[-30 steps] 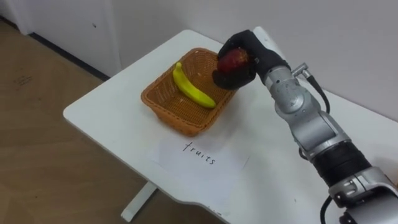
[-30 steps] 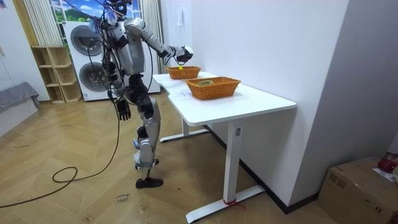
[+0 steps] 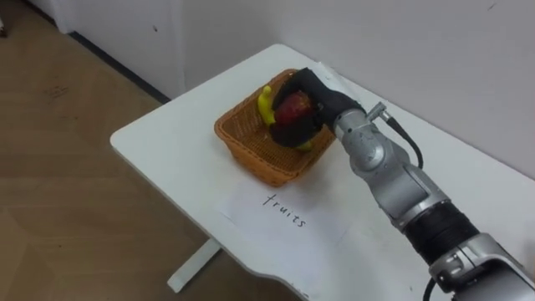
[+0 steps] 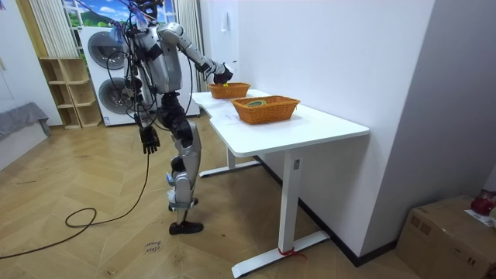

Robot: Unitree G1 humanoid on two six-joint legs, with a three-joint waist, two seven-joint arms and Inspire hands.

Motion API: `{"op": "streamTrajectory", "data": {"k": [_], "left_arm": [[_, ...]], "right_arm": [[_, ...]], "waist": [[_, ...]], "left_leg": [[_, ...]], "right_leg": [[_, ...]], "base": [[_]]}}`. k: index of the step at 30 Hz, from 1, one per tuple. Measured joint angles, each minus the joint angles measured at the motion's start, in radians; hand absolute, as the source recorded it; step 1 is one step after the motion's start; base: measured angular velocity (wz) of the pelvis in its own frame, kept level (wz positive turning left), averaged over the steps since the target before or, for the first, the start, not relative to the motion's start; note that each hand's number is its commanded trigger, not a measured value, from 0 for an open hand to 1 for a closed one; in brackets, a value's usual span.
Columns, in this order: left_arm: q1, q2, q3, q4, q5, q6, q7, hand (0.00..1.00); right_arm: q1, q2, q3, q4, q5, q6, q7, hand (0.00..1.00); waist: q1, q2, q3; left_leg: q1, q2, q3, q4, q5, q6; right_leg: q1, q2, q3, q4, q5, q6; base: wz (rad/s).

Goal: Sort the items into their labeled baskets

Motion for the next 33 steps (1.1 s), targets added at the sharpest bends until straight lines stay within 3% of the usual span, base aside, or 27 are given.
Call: {"op": "streamTrajectory", "data": {"k": [4,10,12,14,18,33], "left_arm": [[-0.003,0.0,0.0,0.003,0.0,0.004,0.0,0.0],[0.001,-0.002,-0.001,0.003,-0.001,0.005,-0.003,0.0],[0.001,-0.003,-0.001,0.003,-0.001,0.005,-0.004,0.0],[0.001,-0.004,-0.001,0.003,-0.001,0.004,-0.004,0.0],[0.003,-0.006,0.0,0.003,-0.001,0.004,-0.005,0.0],[0.003,-0.009,0.006,-0.003,-0.002,-0.003,0.022,0.0]], "right_arm": [[0.029,0.0,0.0,0.0,0.011,0.0,0.004,1.0],[0.035,0.001,0.0,0.0,0.012,0.0,0.018,1.0],[0.035,0.001,0.0,0.0,0.012,0.0,0.02,0.95],[0.035,0.001,0.0,0.0,0.011,0.0,0.021,0.75],[0.035,0.001,0.0,0.001,0.01,-0.001,0.021,0.0],[0.034,-0.001,-0.01,0.032,0.024,-0.002,0.02,0.0]], "waist": [[0.017,-0.002,-0.0014],[0.016,-0.007,-0.0035],[0.015,-0.007,-0.0035],[0.015,-0.008,-0.004],[0.016,-0.01,-0.0037],[0.016,-0.019,0.0013]], "left_leg": [[-0.005,0.0,0.003,-0.002,0.0,0.0],[-0.009,-0.001,0.003,-0.001,0.0,0.0],[-0.011,-0.001,0.003,0.0,0.0,0.0],[-0.015,-0.001,0.003,0.0,0.0,0.0],[-0.018,-0.001,0.004,-0.001,0.0,0.0],[-0.036,-0.001,0.005,-0.001,0.0,0.001]], "right_leg": [[-0.009,0.001,0.015,-0.001,0.0,0.0],[-0.01,0.002,0.018,-0.009,0.0,0.0],[-0.011,0.003,0.017,-0.011,0.0,0.0],[-0.014,0.003,0.018,-0.012,0.0,0.0],[-0.018,0.003,0.018,-0.011,0.0,0.0],[-0.037,0.003,0.019,-0.011,0.0,0.0]], "base": [[-0.05],[0.0],[0.0],[0.0],[0.0],[0.0]]}}
